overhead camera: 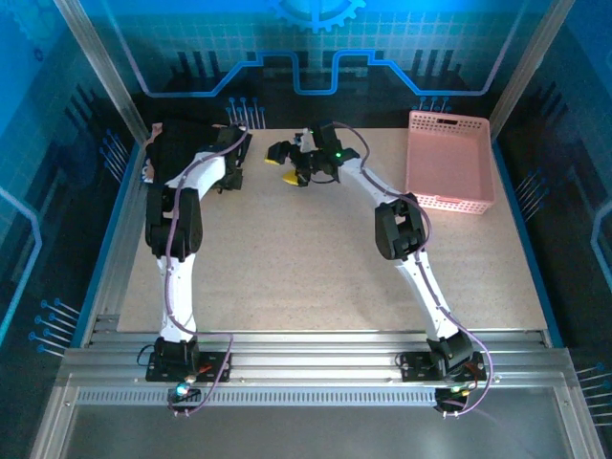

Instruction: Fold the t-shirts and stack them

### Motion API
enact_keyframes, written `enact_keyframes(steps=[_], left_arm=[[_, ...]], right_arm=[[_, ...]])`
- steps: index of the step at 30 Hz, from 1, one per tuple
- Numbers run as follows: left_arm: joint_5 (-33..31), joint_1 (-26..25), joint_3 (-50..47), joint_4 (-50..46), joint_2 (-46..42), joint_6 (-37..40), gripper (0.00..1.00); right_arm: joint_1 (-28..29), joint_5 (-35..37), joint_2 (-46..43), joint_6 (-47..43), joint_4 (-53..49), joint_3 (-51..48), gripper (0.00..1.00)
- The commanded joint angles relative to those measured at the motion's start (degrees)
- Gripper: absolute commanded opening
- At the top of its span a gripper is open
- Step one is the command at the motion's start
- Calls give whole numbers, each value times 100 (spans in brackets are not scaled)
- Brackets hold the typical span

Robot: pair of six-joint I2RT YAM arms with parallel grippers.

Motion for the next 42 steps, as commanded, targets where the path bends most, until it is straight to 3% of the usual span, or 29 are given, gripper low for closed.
enact_keyframes(steps=[1,8,20,29,39,42], left_arm=[[52,145,228,-50,-12,35,0],[465,359,-45,108,-745,-22,0],[1897,1245,-82,380,-1893,-619,0],[2380,1597,-459,806,-1956,-967,0],[2763,1965,-1385,1844,-2272,-2141,0],[2947,2049,-1386,2025,-2401,-2472,0]], right_arm=[[134,-90,360,336,405,227,100],[334,33,644,768,961,503,100],[629,303,1008,1645,2204,608,97],[797,658,1181,2028,2350,835,79],[876,749,1039,1601,1530,1014,74],[936,945,1157,1945,1858,986,69]])
